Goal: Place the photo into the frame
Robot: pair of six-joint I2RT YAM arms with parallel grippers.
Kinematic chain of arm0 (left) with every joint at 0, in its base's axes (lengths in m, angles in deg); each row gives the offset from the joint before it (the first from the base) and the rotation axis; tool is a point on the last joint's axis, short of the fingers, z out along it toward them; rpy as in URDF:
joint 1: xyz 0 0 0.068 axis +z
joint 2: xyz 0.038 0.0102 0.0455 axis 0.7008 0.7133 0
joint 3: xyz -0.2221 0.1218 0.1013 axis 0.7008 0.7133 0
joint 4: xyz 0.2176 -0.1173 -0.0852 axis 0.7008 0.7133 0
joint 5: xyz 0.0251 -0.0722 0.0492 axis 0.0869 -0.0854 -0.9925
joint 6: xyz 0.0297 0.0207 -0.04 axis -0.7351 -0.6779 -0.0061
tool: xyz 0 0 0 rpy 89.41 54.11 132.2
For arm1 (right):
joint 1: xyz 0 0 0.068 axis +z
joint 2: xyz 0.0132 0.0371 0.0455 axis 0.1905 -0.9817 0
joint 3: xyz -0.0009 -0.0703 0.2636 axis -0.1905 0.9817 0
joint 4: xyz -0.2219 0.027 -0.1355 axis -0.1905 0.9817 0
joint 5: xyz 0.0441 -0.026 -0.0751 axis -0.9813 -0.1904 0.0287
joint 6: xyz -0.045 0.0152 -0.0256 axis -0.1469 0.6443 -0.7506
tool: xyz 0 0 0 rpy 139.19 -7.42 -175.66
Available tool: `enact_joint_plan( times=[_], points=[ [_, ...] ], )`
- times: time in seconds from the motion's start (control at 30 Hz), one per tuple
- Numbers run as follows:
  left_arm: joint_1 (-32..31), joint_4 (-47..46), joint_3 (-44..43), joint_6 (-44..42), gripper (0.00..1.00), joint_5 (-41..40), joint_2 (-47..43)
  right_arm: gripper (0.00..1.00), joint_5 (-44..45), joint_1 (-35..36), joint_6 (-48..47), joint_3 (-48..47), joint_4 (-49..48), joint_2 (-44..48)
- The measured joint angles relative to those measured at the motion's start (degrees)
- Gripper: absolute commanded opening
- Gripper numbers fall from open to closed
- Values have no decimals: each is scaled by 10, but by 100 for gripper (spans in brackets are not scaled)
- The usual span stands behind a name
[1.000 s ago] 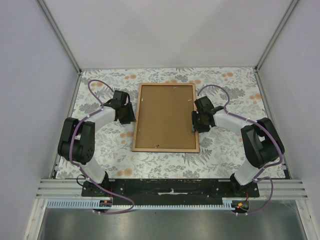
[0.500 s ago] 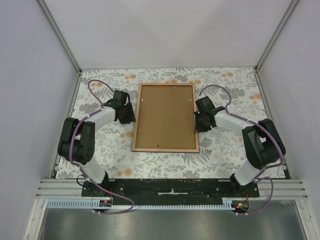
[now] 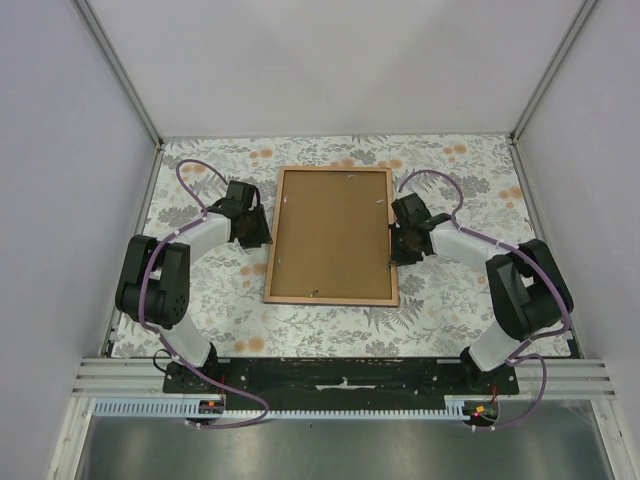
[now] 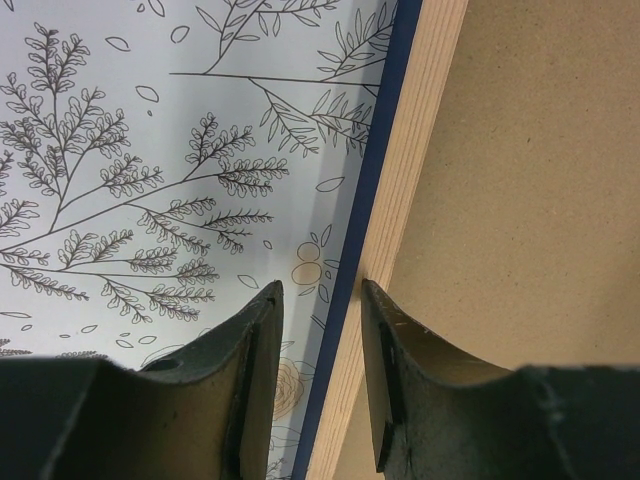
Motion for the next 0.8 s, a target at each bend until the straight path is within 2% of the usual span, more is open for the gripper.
enact_joint_plan(
  times=[0.17, 0.23, 0.43, 0.63, 0.8],
  points=[
    [0, -1, 0, 0, 43, 4, 0, 33, -5, 3, -5, 0, 7, 2],
    [0, -3, 2, 0, 43, 5, 0, 36, -4, 7, -9, -3, 15, 2],
    [0, -5, 3, 0, 43, 9, 0, 36, 15, 26, -8, -20, 49, 0],
    [0, -6, 4, 0, 43, 9, -1, 30, 35, 38, -1, -26, 64, -8],
    [0, -8, 5, 0, 43, 9, -1, 15, 46, 41, 9, -34, 75, -14]
  ],
)
